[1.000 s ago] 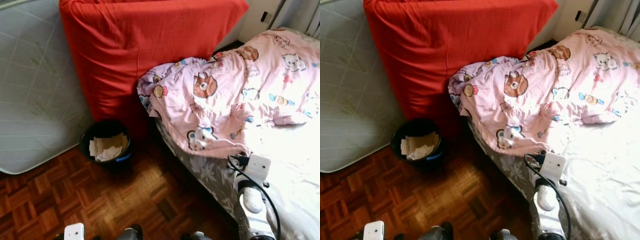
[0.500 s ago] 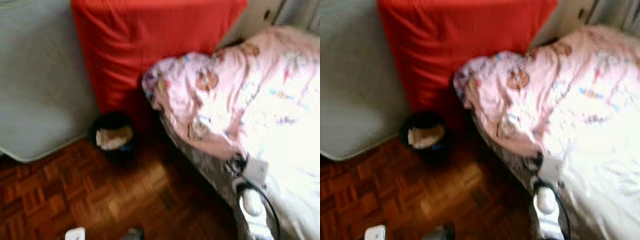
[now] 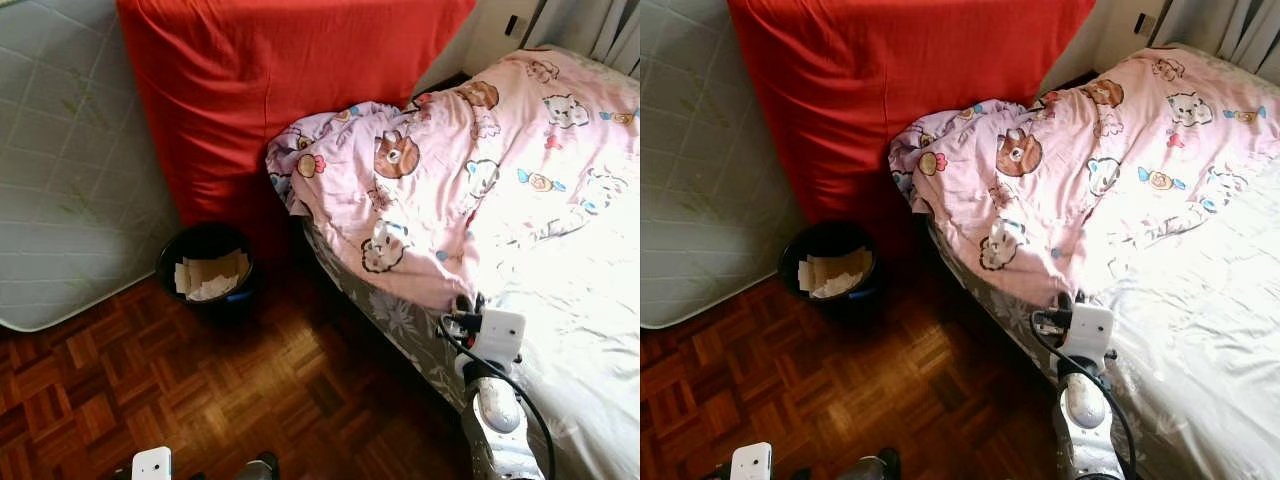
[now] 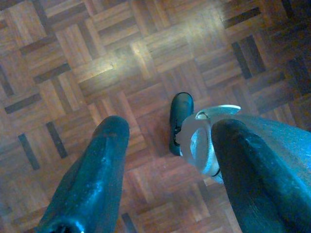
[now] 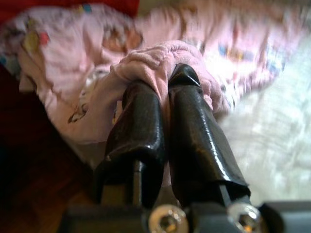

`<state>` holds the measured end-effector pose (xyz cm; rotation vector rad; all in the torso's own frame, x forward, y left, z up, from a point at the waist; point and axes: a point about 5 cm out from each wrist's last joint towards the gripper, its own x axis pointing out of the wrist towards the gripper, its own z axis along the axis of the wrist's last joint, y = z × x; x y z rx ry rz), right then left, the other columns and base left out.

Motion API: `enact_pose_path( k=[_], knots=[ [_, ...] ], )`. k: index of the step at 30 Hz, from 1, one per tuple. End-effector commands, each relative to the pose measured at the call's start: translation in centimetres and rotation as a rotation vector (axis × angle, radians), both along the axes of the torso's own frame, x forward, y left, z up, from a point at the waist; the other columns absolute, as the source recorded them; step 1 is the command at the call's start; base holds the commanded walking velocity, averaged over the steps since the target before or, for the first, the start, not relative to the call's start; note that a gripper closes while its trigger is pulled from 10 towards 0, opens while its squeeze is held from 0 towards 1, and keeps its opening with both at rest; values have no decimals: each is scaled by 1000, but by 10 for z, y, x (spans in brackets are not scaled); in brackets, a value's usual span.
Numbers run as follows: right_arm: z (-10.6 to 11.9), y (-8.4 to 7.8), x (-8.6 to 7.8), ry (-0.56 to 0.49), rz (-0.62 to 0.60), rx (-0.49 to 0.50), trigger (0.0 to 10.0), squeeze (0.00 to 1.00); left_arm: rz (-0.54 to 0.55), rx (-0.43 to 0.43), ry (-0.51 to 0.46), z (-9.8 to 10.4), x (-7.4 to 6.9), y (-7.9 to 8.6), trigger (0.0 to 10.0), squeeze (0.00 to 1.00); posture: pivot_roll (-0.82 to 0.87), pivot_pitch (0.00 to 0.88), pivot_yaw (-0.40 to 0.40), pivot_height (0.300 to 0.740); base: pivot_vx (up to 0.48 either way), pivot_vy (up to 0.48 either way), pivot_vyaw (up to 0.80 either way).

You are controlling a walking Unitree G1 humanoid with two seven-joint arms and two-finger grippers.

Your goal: Clean up the room

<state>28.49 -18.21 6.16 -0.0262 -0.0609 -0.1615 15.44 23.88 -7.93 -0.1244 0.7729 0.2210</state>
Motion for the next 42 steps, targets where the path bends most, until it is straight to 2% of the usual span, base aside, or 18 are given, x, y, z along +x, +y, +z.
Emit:
enact_pose_path(
  k=[1, 2, 5, 12, 14, 16, 18, 19, 20, 24, 31, 42],
  knots=[
    [6, 0, -3, -38, 3, -37, 10000, 0, -10, 2, 42, -4, -10, 0, 10000, 0, 85, 195, -31, 740, 0, 0, 0],
    [11, 0, -3, -62, 5, -74, 10000, 0, -12, 3, 43, -4, -10, 0, 10000, 0, 85, 196, -33, 740, 0, 0, 0],
    [14, 2, -4, -78, 16, -89, 10000, 0, -15, 3, 43, -4, -10, 0, 10000, 0, 83, 195, -34, 740, 0, 0, 0],
    [4, 3, -12, -30, 28, -109, 10000, 0, -20, 4, 42, -4, -9, -1, 10000, 0, 81, 195, -37, 740, 0, 0, 0],
    [-8, 4, -15, 48, 32, -103, 10000, 0, -21, 4, 43, -4, -9, -1, 10000, 0, 81, 196, -37, 740, 0, 0, 0],
    [-11, 5, -16, 68, 36, -97, 10000, 0, -22, 4, 43, -4, -9, -1, 10000, 0, 80, 195, -38, 740, 0, 0, 0],
    [-33, 7, -22, 182, 64, -105, 10000, 0, -26, 5, 44, -4, -9, -1, 10000, 0, 83, 197, -37, 740, 0, 0, 0],
    [-33, 7, -22, 182, 64, -105, 10000, 0, -26, 5, 44, -4, -9, -1, 10000, 0, 83, 197, -37, 740, 0, 0, 0],
    [-44, 9, -26, 232, 87, -106, 10000, 0, -29, 6, 45, -4, -9, -1, 10000, 0, 84, 199, -36, 740, 0, 0, 0],
    [-59, 13, -33, 313, 118, -79, 10000, 0, -33, 8, 45, -4, -9, 0, 10000, 0, 84, 200, -36, 740, 0, 0, 0],
    [-86, 12, -46, 465, 144, -76, 10000, 0, -40, 12, 47, -4, -9, 0, 10000, 0, 81, 202, -33, 740, 0, 0, 0],
    [-93, 13, -49, 504, 161, -21, 10000, 0, -49, 17, 49, -4, -9, 0, 10000, 0, 83, 203, -32, 740, 0, 0, 0]
  ],
)
